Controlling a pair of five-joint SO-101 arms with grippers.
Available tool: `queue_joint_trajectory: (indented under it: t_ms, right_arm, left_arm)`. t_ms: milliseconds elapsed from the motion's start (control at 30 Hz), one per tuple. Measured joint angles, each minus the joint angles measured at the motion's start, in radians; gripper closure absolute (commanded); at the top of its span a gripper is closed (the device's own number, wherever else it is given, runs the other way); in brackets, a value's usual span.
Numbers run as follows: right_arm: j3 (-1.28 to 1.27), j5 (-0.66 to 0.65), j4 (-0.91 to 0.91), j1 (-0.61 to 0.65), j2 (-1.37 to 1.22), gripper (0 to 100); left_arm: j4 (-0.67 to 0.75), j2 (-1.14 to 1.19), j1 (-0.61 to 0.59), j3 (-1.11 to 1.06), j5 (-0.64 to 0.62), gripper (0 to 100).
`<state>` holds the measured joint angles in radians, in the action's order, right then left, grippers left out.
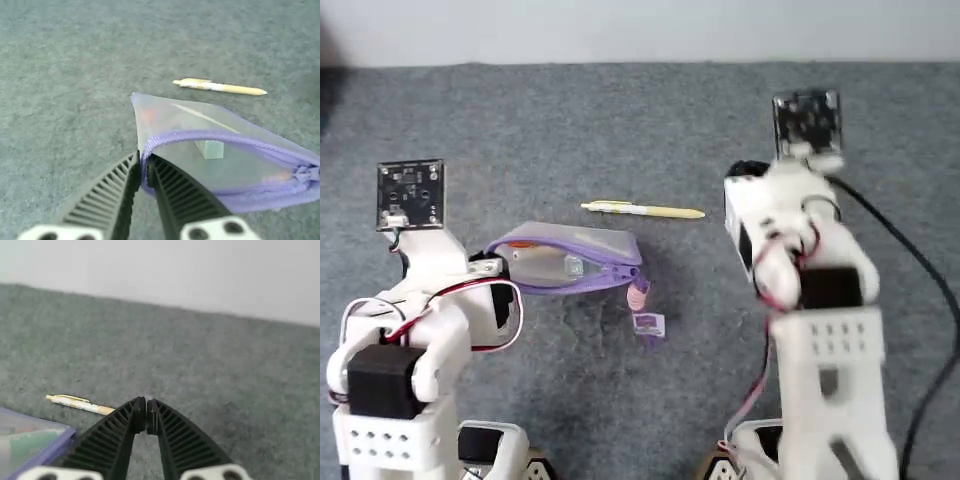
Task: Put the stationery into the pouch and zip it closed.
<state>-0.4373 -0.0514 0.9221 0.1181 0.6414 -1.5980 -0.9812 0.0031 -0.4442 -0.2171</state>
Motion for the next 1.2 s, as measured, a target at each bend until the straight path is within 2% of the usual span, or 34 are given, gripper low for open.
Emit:
queue_joint_trajectory:
  t_ms: [67,167,267,433,700,1000,1200]
  right_arm:
    - [0.060,0.002,0.005,0.018,-0.112,94.7]
    - [0.153,0.002,0.006,0.060,-0.276,82.9]
    - [0.253,-0.052,0.054,0.110,-0.423,74.7]
    - [0.440,-0.152,0.206,0.173,-0.687,74.7]
    - [0.821,-0.287,0.351,0.186,-1.109,74.5]
    - [1.244,-0.419,0.456,0.238,-1.471,74.5]
    - [1.428,-0.468,0.476,0.272,-1.623,74.5]
  left_arm:
    - [0.000,0.000,0.000,0.000,0.000,99]
    - [0.000,0.000,0.000,0.000,0.002,99]
    - [0.000,0.000,0.000,0.000,0.003,99]
    - [0.000,0.000,0.000,-0.002,0.006,99]
    - [0.000,-0.008,0.000,-0.015,0.006,99]
    - [0.000,-0.008,0.000,-0.015,0.006,99]
    - [0.000,-0.002,-0.008,-0.017,0.006,99]
